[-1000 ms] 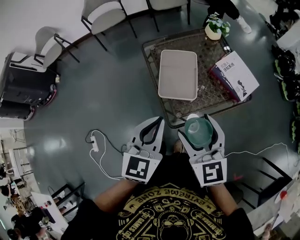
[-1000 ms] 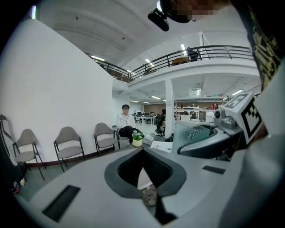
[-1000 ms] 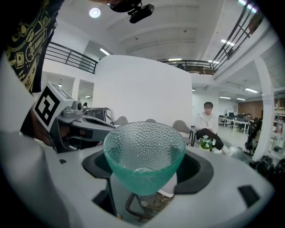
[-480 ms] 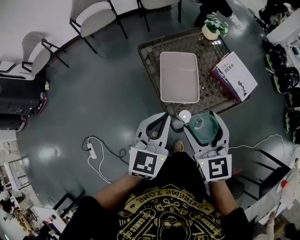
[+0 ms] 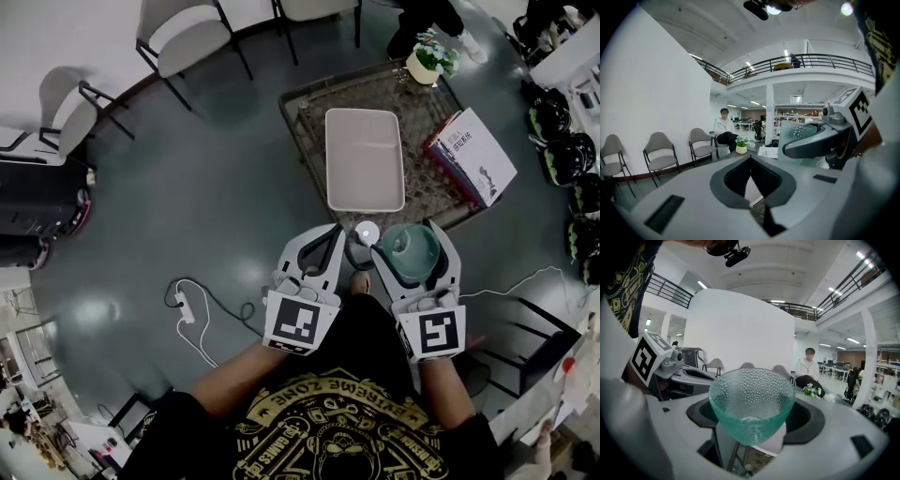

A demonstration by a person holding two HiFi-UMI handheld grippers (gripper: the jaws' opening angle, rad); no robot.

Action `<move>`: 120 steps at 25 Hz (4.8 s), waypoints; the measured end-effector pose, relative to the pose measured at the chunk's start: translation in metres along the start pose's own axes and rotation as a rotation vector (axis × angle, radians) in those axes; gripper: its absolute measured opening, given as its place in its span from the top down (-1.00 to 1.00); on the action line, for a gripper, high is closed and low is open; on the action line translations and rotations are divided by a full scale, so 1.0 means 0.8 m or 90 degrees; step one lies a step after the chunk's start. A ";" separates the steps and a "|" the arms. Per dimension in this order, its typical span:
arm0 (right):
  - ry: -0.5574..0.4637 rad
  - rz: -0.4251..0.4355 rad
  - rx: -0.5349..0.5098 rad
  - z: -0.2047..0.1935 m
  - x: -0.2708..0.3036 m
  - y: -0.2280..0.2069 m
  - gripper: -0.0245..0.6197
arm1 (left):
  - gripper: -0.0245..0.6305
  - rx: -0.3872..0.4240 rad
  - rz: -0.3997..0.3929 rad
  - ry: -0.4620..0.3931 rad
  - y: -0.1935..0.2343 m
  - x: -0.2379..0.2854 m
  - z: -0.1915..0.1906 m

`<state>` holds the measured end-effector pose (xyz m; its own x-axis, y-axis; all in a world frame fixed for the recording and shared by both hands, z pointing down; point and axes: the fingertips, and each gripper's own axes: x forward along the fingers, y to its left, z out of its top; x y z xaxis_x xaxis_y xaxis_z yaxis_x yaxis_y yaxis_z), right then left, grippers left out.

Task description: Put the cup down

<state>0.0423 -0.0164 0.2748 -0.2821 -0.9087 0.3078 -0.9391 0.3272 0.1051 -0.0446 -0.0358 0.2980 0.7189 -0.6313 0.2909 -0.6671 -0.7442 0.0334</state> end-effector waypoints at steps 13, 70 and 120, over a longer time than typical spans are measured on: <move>-0.005 0.061 0.031 -0.025 0.030 -0.024 -0.27 | 0.96 0.008 0.047 0.000 -0.002 0.053 -0.007; 0.029 0.163 0.041 -0.142 0.175 -0.061 -0.27 | 0.96 -0.060 0.169 0.109 0.047 0.171 -0.144; 0.057 0.156 0.056 -0.251 0.244 -0.056 -0.27 | 0.96 -0.103 0.182 0.191 0.075 0.212 -0.257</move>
<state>0.0685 -0.1565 0.5201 -0.4882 -0.7771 0.3972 -0.8594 0.5072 -0.0641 -0.0028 -0.1427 0.5458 0.4286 -0.6978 0.5739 -0.8700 -0.4900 0.0540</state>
